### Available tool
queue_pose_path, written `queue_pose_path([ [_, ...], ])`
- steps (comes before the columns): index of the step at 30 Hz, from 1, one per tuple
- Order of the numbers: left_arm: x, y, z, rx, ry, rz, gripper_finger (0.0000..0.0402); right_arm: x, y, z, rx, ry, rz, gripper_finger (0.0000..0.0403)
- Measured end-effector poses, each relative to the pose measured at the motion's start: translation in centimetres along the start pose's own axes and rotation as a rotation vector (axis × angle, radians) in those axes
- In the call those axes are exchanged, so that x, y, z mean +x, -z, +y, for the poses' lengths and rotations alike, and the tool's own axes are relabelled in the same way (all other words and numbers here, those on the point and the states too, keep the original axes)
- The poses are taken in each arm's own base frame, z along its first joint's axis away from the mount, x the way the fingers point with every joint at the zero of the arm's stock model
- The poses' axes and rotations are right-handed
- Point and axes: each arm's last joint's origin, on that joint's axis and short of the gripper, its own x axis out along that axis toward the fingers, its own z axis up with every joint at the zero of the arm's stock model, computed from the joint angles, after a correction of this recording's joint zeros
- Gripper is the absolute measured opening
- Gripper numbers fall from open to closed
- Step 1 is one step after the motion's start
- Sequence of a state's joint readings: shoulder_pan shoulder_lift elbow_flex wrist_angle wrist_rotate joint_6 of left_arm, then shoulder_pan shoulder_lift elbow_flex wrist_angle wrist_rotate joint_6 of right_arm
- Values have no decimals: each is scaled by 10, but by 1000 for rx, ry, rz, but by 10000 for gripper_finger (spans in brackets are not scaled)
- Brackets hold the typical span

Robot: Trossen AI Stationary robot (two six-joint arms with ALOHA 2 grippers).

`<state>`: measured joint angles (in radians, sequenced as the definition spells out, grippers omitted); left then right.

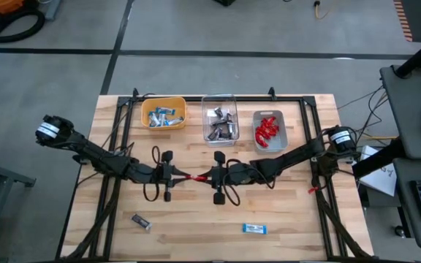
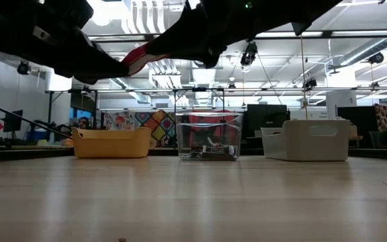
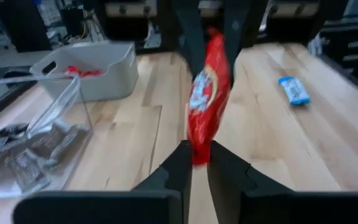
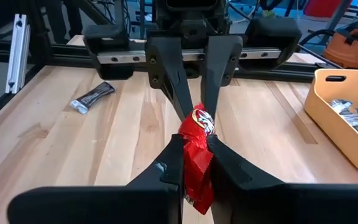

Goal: Sort candy
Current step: Put the red chocolate in the gray bin

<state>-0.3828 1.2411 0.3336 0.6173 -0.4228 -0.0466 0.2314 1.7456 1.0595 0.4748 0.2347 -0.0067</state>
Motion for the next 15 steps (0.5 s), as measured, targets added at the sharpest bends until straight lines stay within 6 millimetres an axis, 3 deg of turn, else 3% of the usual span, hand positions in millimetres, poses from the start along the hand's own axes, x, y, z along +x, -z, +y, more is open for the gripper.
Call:
queue_pose_path([
  [9,0,2,1,-35,-26,14,95,-2,2,-3,15,0,40,33],
  [15,0,7,1,-53,-26,61,125,-17,-2,-19,54,88,197,33],
])
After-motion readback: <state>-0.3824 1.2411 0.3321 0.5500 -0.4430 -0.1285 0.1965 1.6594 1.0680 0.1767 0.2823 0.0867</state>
